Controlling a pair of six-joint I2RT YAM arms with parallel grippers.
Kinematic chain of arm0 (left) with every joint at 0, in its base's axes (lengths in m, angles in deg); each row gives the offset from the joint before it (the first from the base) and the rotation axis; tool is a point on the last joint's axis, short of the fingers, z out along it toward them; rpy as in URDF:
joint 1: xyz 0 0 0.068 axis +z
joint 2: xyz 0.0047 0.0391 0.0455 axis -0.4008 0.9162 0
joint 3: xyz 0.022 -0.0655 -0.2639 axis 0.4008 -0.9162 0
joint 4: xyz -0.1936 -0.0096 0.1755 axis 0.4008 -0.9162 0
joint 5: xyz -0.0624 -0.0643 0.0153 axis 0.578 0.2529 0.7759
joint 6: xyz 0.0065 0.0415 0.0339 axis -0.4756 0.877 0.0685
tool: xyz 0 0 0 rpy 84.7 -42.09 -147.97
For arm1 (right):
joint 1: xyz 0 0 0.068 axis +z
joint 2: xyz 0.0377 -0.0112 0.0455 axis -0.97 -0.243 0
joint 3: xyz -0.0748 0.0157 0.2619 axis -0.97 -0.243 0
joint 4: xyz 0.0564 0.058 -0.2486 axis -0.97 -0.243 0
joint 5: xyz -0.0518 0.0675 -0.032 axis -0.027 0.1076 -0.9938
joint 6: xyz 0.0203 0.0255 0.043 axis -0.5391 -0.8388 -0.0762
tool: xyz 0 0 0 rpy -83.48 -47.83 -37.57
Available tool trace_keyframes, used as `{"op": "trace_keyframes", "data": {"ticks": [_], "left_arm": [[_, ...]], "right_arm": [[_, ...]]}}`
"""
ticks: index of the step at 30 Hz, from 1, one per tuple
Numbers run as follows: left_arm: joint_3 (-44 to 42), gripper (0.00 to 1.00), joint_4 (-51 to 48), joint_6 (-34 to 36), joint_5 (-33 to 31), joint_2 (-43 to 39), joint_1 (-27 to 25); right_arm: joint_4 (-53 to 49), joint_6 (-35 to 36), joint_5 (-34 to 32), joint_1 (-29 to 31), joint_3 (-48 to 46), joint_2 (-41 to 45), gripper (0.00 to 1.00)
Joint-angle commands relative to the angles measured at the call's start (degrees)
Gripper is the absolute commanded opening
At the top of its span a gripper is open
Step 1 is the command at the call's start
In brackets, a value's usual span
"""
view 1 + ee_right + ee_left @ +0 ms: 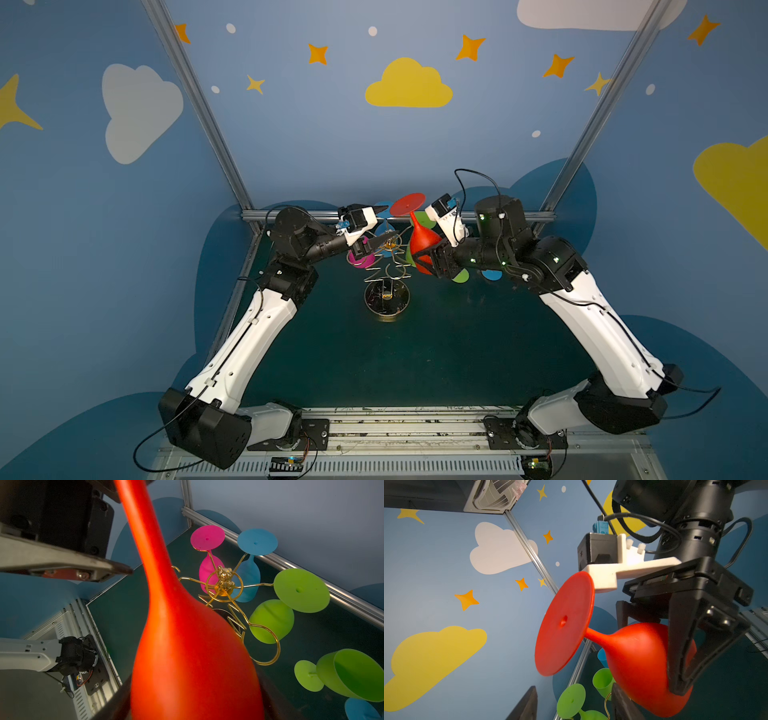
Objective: Take the wine glass off the wine glass rack
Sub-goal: 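Carry the red glass with the right gripper while the left arm draws back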
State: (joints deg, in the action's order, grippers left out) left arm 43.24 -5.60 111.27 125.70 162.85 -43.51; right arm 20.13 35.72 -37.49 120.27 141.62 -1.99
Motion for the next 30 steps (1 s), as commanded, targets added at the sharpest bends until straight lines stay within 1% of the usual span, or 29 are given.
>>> {"op": "trace_keyframes", "data": {"ticks": [1,4,10,12,14,21,24,26,27,28,30], "left_arm": [[1.9,0.54,2.7,1.7,-1.0,0.0,-0.3],[1.6,0.53,3.7,1.7,-2.2,-0.1,-0.5],[1.4,0.53,3.0,2.8,-1.8,-0.6,-0.8],[1.6,0.51,2.0,3.5,-1.5,-0.5,-1.1],[1.6,0.46,1.1,4.2,-1.7,-0.4,-1.5],[1.8,0.35,0.0,5.4,-2.5,-0.3,-2.1],[2.0,0.28,-0.6,5.9,-2.8,-0.4,-2.2],[2.0,0.19,-0.8,6.2,-3.1,-0.5,-2.3],[1.9,0.1,-0.8,6.3,-3.4,-0.5,-2.3],[1.8,0.05,-0.5,6.2,-3.6,-0.6,-2.4],[1.3,0.03,0.1,5.9,-4.1,-0.8,-2.3]], "right_arm": [[-2.0,-1.1,1.7,0.7,2.0,-1.1,0.23],[-2.5,-1.5,1.8,1.0,1.7,-1.5,0.22],[-2.4,-2.3,3.0,1.1,0.7,-1.7,0.2],[-2.5,-2.5,3.6,1.0,0.8,-2.2,0.2],[-2.8,-2.6,3.9,1.2,1.0,-2.5,0.21],[-4.4,-3.3,4.7,1.2,1.9,-3.7,0.22],[-4.3,-3.6,4.8,1.2,1.9,-3.6,0.25],[-3.7,-3.9,4.7,1.2,1.7,-3.1,0.27],[-3.3,-4.0,4.7,1.2,1.4,-2.8,0.28],[-2.9,-4.1,4.7,1.1,1.3,-2.4,0.29],[-2.5,-4.4,4.8,1.0,1.3,-2.1,0.32]]}}
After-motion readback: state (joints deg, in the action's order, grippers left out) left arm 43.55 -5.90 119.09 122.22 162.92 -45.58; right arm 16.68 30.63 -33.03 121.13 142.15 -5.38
